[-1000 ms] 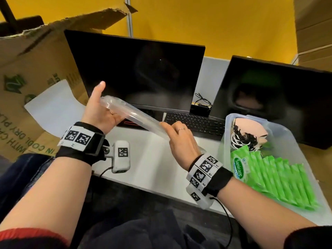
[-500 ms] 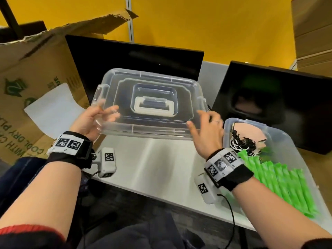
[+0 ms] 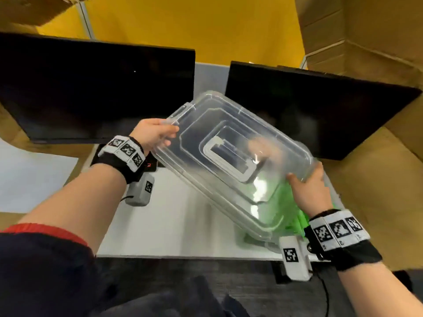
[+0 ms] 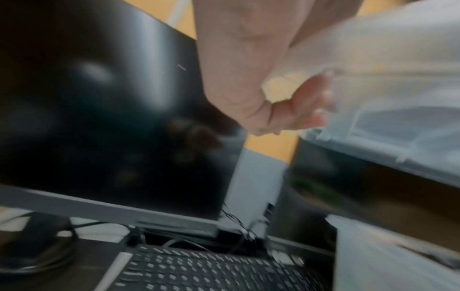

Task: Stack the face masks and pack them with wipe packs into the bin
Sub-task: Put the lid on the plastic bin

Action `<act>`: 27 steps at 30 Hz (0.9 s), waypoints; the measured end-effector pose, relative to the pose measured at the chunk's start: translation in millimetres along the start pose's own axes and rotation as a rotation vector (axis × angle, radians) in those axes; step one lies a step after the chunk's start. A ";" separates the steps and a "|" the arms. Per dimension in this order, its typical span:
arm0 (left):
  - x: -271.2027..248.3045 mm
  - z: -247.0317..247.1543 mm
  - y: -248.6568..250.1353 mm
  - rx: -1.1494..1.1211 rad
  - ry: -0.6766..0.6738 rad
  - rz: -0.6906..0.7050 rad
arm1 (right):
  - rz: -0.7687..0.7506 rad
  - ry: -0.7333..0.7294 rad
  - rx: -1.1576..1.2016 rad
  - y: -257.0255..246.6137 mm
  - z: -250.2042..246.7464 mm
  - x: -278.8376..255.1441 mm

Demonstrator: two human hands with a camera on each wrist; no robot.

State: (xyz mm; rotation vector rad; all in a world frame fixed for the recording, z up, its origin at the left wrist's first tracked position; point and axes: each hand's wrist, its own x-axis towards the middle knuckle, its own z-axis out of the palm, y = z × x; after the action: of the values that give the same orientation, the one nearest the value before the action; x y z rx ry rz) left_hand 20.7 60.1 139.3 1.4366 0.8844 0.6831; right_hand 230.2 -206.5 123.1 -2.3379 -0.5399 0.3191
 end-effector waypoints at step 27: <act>83.5 176.1 -32.7 0.769 -0.256 -0.084 | 0.383 0.123 0.147 120.9 -16.1 -6.9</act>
State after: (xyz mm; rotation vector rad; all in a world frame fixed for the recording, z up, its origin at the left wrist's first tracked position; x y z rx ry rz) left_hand 209.2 34.2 85.9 2.0907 1.0468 0.0656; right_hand 265.1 -299.4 51.9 -2.2888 -0.0049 0.3738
